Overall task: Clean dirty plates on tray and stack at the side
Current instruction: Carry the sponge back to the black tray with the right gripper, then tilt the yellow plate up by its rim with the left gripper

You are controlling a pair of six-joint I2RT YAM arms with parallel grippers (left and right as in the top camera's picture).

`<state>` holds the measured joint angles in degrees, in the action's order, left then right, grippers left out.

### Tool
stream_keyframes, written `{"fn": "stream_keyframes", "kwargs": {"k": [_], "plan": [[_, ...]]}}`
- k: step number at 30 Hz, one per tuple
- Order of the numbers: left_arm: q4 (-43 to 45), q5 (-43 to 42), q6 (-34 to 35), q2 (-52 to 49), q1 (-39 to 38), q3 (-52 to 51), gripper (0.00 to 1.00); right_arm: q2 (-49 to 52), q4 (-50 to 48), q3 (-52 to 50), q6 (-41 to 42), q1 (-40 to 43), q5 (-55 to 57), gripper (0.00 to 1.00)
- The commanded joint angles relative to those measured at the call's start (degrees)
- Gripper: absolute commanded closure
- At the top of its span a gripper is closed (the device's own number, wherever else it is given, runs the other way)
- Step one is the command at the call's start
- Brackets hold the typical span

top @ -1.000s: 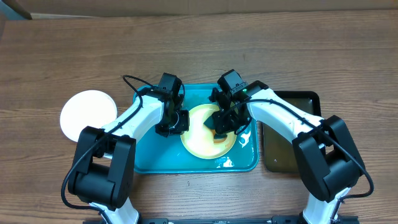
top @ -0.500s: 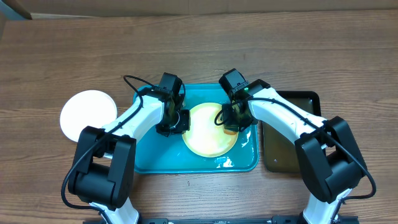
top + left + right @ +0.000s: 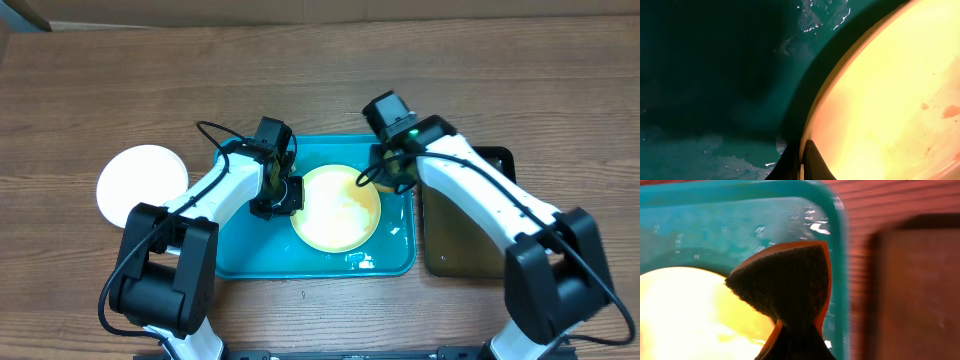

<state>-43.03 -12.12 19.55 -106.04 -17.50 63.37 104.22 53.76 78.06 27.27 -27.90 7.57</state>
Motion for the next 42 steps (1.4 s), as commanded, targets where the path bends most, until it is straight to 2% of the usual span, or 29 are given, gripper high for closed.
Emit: {"fn": "stream_keyframes", "kwargs": {"k": [1, 5, 12, 19, 24, 30, 35, 42], "plan": [[-0.4, 5.1, 0.2, -2.3, 0.6, -1.3, 0.96, -2.3, 3.1, 1.5, 2.0, 1.6, 2.3, 0.96], [-1.2, 6.0, 0.2, -1.8, 0.7, -0.2, 0.96, -2.3, 9.1, 1.5, 4.0, 4.7, 2.3, 0.96], [-5.3, 15.4, 1.5, 5.0, 0.6, 2.6, 0.96, -3.1, 13.5, 1.4, 4.9, 13.7, 0.8, 0.96], [-5.1, 23.5, 3.4, 16.7, -1.2, 2.8, 0.96, -3.2, 13.5, -0.2, -3.6, 20.9, -5.6, 0.96], [-5.1, 29.3, 3.4, 22.6, -3.7, 2.8, 0.96, -3.2, 12.3, -4.1, -3.7, 22.3, -5.9, 0.96], [-5.1, 42.6, 2.8, 26.7, -8.7, 2.8, 0.96, -3.2, 7.1, -8.5, -4.3, 22.3, -8.6, 0.96], [-3.9, 61.3, 1.5, 27.7, -16.3, 2.8, 0.96, -3.2, 5.0, -10.3, -4.9, 22.3, -8.8, 0.96], [0.2, 68.2, -5.9, 27.6, -23.5, 2.8, 0.96, -3.2, 3.5, -10.3, -6.9, 22.3, -8.8, 0.96]]}}
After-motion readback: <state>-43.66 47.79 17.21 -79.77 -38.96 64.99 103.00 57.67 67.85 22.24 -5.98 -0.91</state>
